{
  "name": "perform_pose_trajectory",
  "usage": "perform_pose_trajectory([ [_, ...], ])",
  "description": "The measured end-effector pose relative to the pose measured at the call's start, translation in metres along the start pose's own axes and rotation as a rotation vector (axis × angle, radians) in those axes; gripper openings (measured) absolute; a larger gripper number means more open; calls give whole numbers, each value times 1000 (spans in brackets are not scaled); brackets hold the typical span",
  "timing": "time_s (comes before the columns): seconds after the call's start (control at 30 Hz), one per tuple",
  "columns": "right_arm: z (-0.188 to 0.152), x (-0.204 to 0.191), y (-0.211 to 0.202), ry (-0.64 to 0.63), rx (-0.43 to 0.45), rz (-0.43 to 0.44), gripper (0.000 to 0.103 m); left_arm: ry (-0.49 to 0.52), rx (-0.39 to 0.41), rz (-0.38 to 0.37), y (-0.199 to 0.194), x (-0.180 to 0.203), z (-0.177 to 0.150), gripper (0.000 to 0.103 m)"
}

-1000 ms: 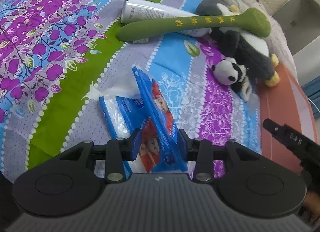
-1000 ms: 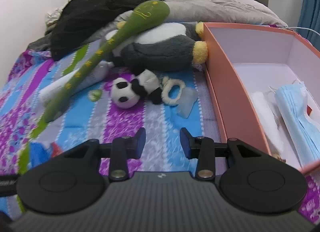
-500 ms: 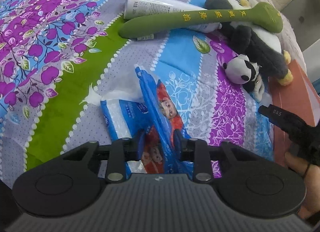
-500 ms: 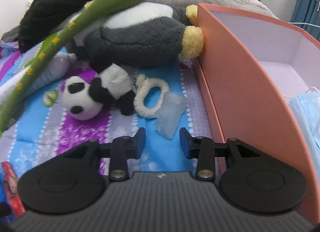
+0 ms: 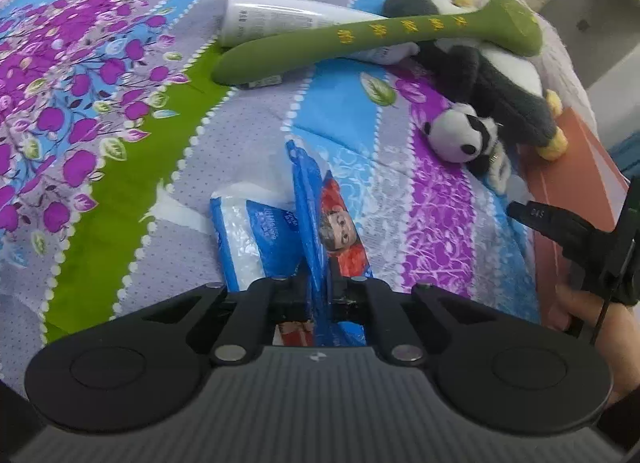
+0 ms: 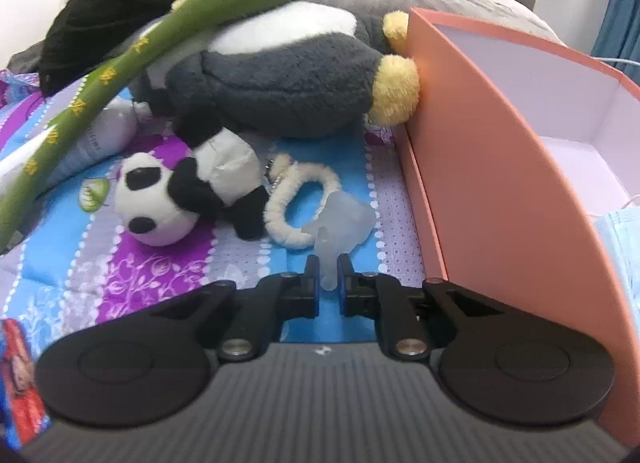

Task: Organize soft objects
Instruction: 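Grasp the blue-red snack wrapper with left tool while right tool grasps clear plastic piece, then lift the snack wrapper with left tool while right tool lifts the clear plastic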

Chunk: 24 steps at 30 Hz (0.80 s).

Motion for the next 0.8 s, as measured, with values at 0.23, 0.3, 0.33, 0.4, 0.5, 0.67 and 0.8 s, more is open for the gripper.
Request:
perform_pose_trajectory([
  [0.23, -10, -8, -28, -20, 7, 32, 12, 30, -6, -31, -4, 5, -8, 6],
  [0.3, -14, -10, -37, -15, 10, 43, 12, 44, -7, -37, -5, 6, -11, 6],
  [0.33, -17, -11, -42, -15, 11, 47, 12, 63, -10, -31, -4, 6, -12, 6],
  [0.4, -23, -14, -52, -13, 10, 59, 12, 82, -11, -33, -4, 7, -14, 6],
  [0.5, -32, -17, -68, -18, 12, 76, 12, 121, -4, -35, -5, 9, -15, 6],
  [0.67, -52, -26, -90, -38, 1, 106, 12, 135, -12, -61, -8, 9, -17, 6],
  [0.8, -72, -35, -105, -64, -25, 145, 12, 182, -44, -76, -9, 16, -25, 6],
])
Point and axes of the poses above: each gripper's, at about its wrist camera, not at the fingertips, and y roughly the way its jaws point, x to its right, z to its top, the point moved 2 cm from there along y, roughly the way its jaws point, and after that the axes turned 10 degrees about -y, right-handed, at the moved point
